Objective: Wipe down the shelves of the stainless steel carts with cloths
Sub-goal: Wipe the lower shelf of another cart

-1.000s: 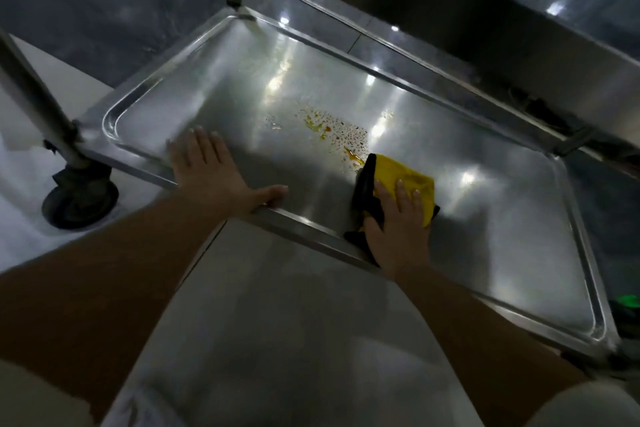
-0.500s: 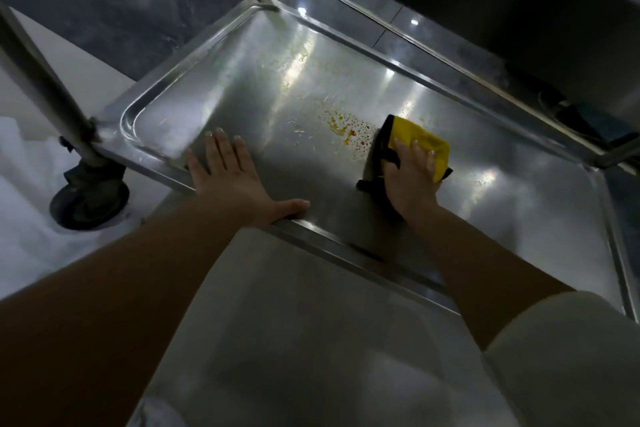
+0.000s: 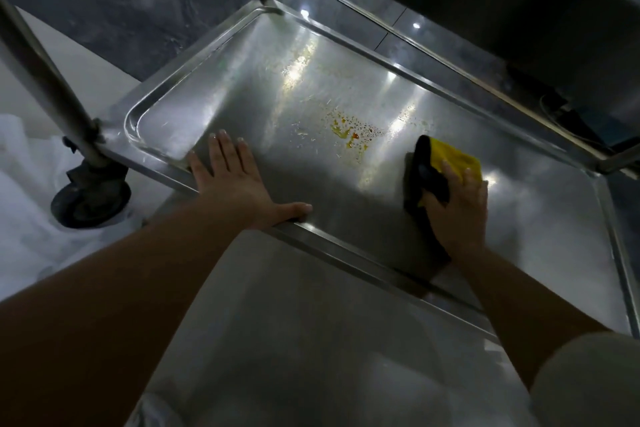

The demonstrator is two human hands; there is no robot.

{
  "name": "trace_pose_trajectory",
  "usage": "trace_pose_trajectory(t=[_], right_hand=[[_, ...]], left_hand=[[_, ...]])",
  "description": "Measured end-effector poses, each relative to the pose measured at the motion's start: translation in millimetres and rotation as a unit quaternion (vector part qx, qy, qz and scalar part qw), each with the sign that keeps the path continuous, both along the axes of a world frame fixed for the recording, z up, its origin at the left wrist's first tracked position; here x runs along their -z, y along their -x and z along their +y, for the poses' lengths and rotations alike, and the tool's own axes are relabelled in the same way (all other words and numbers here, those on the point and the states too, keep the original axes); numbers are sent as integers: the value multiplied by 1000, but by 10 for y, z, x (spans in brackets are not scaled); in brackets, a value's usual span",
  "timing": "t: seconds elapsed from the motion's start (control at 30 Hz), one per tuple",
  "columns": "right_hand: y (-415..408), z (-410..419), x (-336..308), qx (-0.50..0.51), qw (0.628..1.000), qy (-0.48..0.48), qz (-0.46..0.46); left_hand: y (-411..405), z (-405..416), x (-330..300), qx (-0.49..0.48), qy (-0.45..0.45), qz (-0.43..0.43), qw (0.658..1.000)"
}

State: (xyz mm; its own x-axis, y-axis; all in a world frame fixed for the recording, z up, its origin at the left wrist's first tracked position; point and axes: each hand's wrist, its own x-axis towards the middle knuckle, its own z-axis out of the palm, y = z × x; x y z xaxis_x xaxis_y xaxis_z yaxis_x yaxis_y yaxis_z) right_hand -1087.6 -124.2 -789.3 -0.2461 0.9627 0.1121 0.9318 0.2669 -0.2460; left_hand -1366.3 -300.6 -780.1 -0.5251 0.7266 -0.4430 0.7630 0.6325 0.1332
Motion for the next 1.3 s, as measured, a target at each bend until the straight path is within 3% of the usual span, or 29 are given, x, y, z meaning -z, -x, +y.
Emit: trace_pose_trajectory(t=[0.1, 0.17, 0.37, 0.47, 0.57, 0.63, 0.77, 0.93, 1.0, 1.13, 1.23, 1.3], right_hand=[[423, 179, -48, 111, 992, 39, 41], [777, 221, -64, 119, 989, 66, 54], [1338, -78, -32, -82, 993, 83, 18], [1120, -384, -48, -165, 983, 82, 9], [682, -694, -51, -187, 981, 45, -25], [371, -818, -60, -159, 986, 39, -31], [71, -916, -95, -45, 998, 47, -11], [640, -998, -145, 158, 983, 84, 33], [1031, -1076, -164, 178, 977, 108, 48], [1677, -1305, -106, 42, 992, 92, 80], [1650, -1324, 7, -97, 995, 37, -3], [1466, -1137, 17, -135, 990, -12, -42]], left_hand=[[-6, 3, -11, 1, 0, 0, 1000], [-9, 2, -15, 3, 0, 2, 1000], [1, 28, -22, 0, 28, 6, 1000], [29, 37, -67, 10, 61, -2, 998], [162, 75, -176, 61, 113, -3, 992], [313, 44, -234, 115, 113, 5, 987], [638, -199, -142, 178, -11, 47, 983], [805, -292, 32, 124, -52, 54, 989], [817, -285, 67, 135, -52, 46, 988], [964, -281, 91, 168, -65, 63, 982], [1187, -323, 135, 203, -140, 111, 963], [1248, -358, 226, 200, -175, 127, 956]])
